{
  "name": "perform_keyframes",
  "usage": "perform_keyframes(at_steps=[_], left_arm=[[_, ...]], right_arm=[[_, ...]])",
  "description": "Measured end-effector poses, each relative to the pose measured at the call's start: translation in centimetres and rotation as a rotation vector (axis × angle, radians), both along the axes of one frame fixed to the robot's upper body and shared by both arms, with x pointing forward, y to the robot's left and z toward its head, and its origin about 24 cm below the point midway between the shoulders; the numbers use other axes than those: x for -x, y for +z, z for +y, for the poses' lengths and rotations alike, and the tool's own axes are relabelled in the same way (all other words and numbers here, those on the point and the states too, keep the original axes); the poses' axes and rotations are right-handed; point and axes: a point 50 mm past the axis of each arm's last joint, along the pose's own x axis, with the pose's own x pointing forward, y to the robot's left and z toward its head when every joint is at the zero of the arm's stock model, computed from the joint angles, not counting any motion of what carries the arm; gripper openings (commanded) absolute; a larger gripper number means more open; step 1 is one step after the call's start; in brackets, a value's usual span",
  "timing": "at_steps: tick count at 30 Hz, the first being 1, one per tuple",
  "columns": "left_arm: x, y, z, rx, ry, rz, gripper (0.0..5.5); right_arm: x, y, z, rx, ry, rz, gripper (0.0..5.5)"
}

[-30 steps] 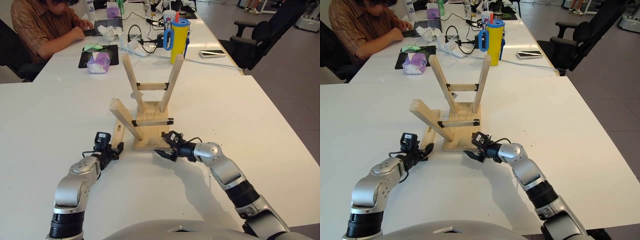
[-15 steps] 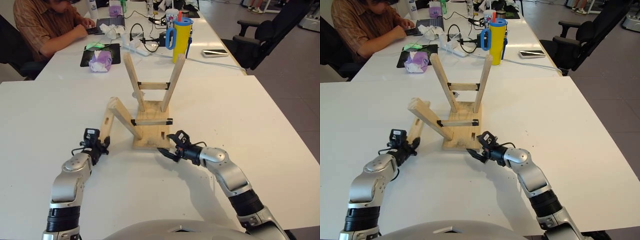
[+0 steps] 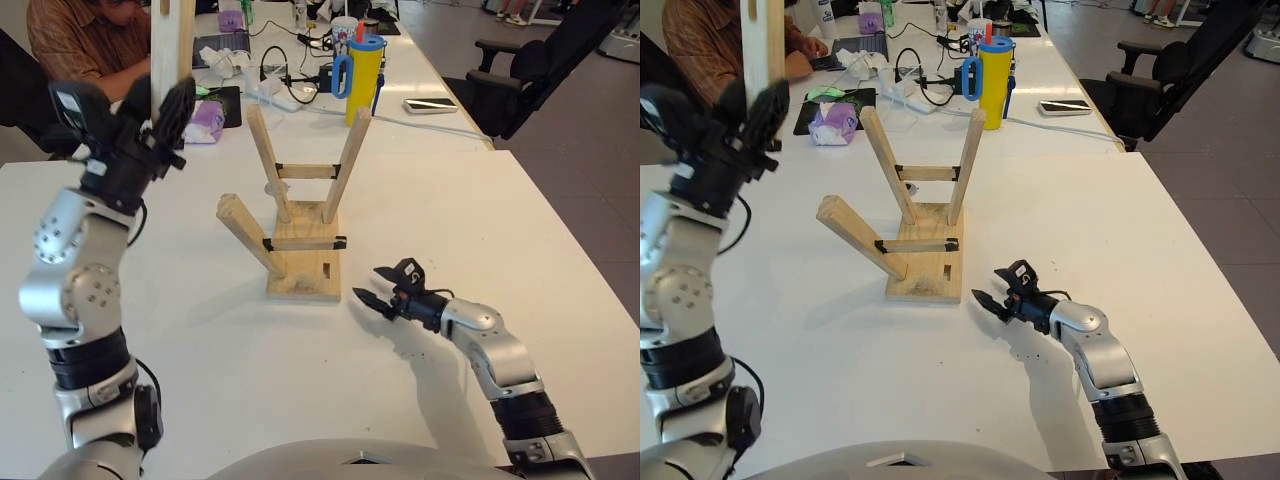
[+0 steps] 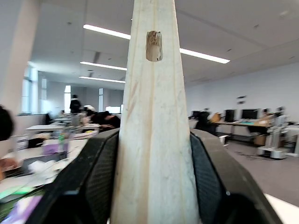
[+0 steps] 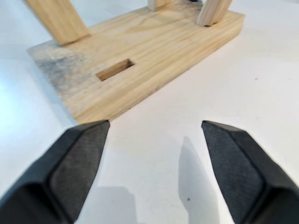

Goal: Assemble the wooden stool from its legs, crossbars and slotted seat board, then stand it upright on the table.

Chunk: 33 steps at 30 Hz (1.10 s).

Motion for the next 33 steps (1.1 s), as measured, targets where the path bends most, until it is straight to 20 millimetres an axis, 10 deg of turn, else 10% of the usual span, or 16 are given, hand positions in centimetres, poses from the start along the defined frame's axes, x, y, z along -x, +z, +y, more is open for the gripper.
perform_keyframes(at_steps=[7,12,23,33], left_arm=[[3.4,2.8,-6.9,0.094,-0.544,0.063,2.06],[4.5,-0.9,-12.2,0.101,-0.75,0.237,2.06],[6.0,-8.7,-12.6,0.02,-0.893,0.502,2.06],[6.2,-10.5,-11.7,-0.083,-0.928,0.578,2.06]], right_arm=[[-0.3,2.1,-2.5,-0.213,-0.004,0.035,3.64],[-0.5,6.6,-5.3,-0.379,0.102,0.086,3.64],[2.0,15.4,-7.0,-0.891,0.521,0.149,3.64],[1.9,16.8,-7.2,-1.004,0.536,0.168,3.4]])
